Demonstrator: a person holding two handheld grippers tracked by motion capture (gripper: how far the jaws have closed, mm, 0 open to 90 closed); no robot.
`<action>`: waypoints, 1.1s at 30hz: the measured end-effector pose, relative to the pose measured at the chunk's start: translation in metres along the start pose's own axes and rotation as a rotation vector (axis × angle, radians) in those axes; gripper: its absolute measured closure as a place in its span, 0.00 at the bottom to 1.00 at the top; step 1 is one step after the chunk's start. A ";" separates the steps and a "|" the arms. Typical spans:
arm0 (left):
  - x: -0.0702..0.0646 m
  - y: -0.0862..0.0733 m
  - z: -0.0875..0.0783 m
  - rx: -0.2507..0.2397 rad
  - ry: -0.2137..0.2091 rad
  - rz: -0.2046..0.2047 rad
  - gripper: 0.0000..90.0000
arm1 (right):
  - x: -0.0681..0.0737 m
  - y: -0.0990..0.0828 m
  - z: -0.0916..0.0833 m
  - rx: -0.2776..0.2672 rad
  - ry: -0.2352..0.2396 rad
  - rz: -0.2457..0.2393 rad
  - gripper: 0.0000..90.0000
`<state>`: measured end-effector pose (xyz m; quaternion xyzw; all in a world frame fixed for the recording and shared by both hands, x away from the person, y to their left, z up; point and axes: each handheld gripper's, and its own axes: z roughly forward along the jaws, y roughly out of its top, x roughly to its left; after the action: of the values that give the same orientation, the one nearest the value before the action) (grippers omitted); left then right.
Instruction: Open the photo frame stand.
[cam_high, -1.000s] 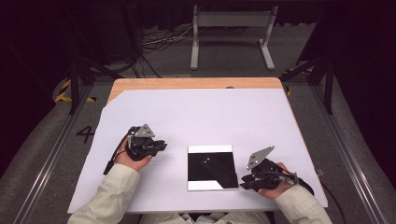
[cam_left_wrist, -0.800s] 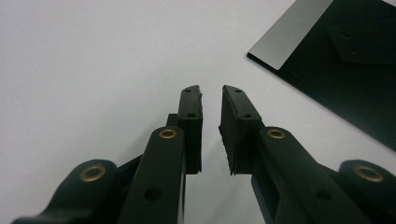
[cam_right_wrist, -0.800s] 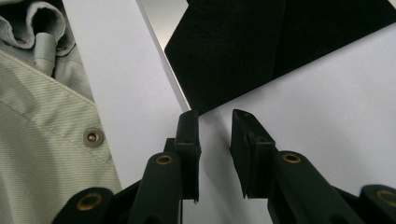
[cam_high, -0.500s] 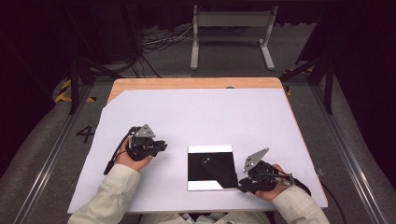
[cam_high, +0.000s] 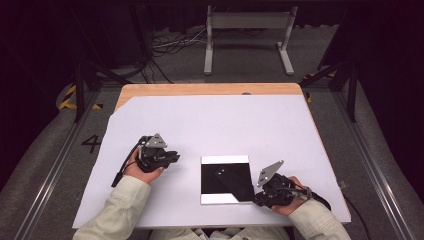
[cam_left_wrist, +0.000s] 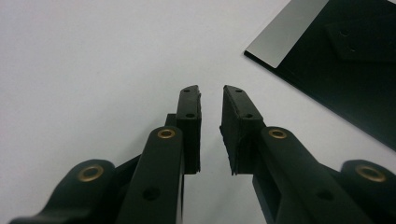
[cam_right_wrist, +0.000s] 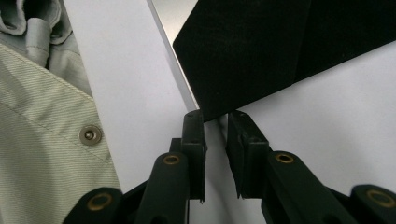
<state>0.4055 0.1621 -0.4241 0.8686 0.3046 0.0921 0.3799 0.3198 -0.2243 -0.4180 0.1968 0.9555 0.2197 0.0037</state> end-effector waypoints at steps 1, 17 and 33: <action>0.000 0.000 0.000 0.000 0.000 0.001 0.86 | 0.000 0.000 0.000 0.001 -0.003 -0.002 0.86; 0.000 0.000 0.000 -0.001 -0.001 -0.002 0.86 | 0.002 0.000 -0.009 -0.037 -0.005 -0.030 0.89; -0.001 0.000 0.001 -0.002 0.003 -0.004 0.84 | 0.005 0.003 -0.025 -0.160 -0.019 -0.058 0.97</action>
<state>0.4054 0.1612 -0.4245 0.8675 0.3068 0.0931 0.3803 0.3138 -0.2307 -0.3935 0.1701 0.9402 0.2930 0.0346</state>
